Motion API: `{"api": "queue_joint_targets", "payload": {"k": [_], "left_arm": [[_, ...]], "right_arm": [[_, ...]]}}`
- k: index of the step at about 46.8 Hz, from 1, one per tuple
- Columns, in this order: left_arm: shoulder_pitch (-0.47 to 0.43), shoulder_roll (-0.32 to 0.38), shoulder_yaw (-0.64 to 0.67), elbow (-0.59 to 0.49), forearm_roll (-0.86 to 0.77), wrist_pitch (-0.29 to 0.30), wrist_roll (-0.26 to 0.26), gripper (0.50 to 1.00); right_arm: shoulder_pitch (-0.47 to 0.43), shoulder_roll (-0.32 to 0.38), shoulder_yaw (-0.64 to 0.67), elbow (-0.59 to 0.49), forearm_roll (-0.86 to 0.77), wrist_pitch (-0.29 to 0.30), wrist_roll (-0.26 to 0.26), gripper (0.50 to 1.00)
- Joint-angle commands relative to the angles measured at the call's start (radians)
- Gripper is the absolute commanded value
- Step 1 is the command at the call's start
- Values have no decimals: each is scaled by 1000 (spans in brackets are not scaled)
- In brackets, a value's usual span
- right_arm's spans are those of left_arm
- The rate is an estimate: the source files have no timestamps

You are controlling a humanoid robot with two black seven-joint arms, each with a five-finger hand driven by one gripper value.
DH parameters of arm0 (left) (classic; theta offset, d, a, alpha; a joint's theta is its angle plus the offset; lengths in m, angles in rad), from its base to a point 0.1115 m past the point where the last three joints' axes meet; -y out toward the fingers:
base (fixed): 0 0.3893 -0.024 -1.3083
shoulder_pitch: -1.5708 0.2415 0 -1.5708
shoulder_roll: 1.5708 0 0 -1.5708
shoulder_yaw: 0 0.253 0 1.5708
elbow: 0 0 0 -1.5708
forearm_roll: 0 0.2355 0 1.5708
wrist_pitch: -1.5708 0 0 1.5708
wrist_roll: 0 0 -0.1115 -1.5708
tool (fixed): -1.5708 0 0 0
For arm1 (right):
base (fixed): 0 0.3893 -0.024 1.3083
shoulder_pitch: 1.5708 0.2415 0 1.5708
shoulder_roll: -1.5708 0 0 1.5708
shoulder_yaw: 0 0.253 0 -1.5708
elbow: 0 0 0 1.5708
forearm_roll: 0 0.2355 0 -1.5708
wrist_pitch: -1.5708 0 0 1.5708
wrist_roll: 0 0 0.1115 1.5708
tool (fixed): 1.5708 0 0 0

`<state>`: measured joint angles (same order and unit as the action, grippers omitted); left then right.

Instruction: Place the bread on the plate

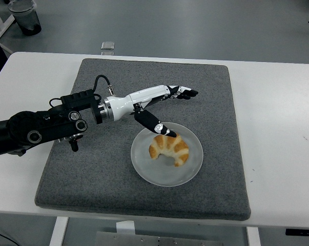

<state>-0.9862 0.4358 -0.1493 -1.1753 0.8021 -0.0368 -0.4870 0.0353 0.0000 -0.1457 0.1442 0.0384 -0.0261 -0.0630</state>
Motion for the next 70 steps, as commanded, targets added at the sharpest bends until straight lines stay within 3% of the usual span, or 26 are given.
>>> {"api": "queue_joint_targets", "payload": {"k": [1,7,27,38,52,64,70], "left_arm": [[1,-2,-47,32,-79,-49,1,992],[4,-5,-125,103,-225,-120,4,992],[-20,-6,-248,287,-478,-216,10,990],[-14,-3,-259,361,-681,-235,8,990],[-5,-6,-292,447,-725,-232,13,990],[-12,-9,-294,497,-876,-238,157,992],[-9,-6,-296,497,-929,-255,173,992]], "right_arm": [[0,0,0,0,0,0,0,930],[0,0,0,0,0,0,0,932],[0,0,0,0,0,0,0,932],[0,0,0,0,0,0,0,930],[0,0,0,0,0,0,0,930],[0,0,0,0,0,0,0,930],[0,0,0,0,0,0,0,930]]}}
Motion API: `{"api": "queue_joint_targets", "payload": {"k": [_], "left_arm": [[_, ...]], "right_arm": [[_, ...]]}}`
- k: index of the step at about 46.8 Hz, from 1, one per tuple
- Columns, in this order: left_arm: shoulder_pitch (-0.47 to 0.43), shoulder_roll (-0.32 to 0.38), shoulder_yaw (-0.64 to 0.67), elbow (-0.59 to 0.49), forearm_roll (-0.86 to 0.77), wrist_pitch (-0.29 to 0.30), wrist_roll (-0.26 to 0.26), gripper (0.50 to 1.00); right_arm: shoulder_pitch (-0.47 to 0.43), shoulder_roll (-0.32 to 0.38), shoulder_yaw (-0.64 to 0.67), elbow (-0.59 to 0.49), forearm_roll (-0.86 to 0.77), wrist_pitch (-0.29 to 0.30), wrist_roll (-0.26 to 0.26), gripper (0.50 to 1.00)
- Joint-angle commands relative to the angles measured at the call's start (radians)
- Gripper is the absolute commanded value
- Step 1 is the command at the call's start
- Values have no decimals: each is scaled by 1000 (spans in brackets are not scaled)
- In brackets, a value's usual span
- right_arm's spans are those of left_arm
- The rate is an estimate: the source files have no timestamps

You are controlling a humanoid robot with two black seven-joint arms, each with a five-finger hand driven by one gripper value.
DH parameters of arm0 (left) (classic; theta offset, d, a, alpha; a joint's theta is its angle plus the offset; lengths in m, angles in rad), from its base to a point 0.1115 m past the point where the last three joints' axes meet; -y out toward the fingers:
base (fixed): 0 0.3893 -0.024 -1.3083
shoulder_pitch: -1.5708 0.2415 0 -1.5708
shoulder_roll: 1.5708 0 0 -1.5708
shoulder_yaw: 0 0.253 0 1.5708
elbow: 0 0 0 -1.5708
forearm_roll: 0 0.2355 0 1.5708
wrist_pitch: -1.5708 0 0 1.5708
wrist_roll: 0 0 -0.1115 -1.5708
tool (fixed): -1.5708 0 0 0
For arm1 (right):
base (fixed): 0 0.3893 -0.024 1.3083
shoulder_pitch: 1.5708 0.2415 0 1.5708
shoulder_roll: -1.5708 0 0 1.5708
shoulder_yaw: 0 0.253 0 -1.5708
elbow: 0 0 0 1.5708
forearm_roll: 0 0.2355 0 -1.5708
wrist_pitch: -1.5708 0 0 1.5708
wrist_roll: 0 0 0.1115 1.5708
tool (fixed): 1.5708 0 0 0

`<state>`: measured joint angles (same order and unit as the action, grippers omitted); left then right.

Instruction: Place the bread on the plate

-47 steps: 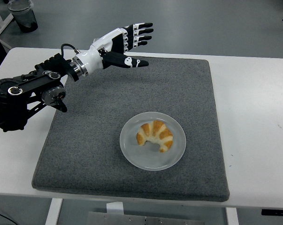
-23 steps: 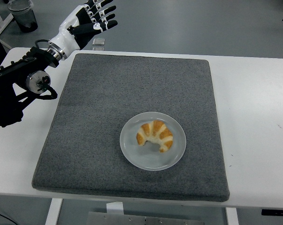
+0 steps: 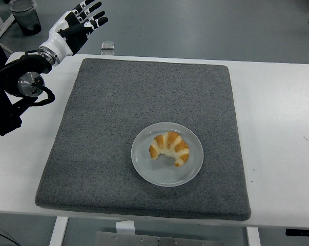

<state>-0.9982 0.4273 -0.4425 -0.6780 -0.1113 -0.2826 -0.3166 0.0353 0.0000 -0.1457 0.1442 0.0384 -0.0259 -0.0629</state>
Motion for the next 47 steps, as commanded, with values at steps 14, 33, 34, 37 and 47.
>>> {"api": "queue_joint_targets", "payload": {"k": [14,33,34,37,47], "left_arm": [[49,4,-68,1,-16,-56,1,990],[104,4,-117,0,-13,-101,-1,990],[104,4,-117,0,-13,-101,-1,990],[104,4,-116,1,-13,-101,-1,990],[104,4,-113,1,-10,-101,-1,990]], "right_arm": [[0,0,-2,0,0,0,0,930],[0,0,-2,3,-2,3,0,930],[0,0,-2,3,-2,3,0,930],[0,0,-2,3,-2,1,0,932],[0,0,-2,5,-3,3,0,932]]}}
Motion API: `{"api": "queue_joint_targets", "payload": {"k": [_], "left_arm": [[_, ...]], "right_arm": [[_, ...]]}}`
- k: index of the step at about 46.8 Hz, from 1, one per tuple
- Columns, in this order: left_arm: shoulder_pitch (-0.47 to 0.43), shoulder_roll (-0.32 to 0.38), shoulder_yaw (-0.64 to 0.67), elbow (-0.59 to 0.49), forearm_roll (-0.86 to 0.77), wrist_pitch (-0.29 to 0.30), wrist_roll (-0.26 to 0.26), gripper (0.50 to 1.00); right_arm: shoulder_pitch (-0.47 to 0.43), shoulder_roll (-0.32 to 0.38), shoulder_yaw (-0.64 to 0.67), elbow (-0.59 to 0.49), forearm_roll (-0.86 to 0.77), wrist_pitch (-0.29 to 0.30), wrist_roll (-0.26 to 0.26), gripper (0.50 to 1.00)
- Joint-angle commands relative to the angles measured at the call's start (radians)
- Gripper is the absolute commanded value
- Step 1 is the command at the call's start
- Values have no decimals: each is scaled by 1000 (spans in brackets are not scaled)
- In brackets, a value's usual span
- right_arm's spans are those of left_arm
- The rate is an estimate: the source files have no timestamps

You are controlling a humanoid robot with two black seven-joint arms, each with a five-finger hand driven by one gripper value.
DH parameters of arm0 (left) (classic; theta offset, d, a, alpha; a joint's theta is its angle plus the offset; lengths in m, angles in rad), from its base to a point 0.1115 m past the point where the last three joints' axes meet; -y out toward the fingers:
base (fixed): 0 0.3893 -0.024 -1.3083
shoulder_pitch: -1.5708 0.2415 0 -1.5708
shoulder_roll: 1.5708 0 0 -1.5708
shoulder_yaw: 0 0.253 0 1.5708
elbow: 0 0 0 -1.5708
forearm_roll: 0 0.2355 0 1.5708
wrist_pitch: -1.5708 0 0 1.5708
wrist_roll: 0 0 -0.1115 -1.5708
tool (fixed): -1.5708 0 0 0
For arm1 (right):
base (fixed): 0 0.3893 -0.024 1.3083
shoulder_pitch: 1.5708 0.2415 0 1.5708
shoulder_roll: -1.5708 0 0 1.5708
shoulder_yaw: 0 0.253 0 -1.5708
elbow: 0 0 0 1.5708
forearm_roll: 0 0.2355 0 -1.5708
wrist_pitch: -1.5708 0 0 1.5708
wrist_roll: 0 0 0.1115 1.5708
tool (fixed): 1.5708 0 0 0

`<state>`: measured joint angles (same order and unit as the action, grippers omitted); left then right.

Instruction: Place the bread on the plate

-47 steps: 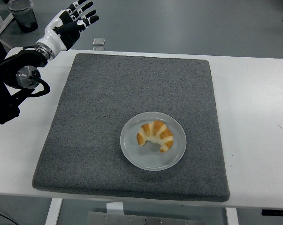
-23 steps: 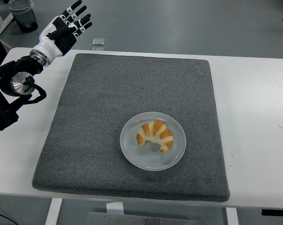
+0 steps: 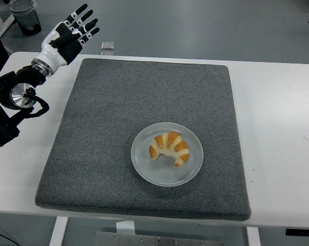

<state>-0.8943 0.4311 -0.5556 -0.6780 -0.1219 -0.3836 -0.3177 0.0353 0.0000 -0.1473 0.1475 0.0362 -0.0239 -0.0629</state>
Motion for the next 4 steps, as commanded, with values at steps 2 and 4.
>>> {"api": "queue_joint_targets", "payload": {"k": [2,4], "left_arm": [[0,0,0,1,1,0,0,990],[0,0,2,0,1,0,0,990]], "right_arm": [[0,0,0,1,-1,1,0,930],[0,0,0,1,-1,1,0,930]]}}
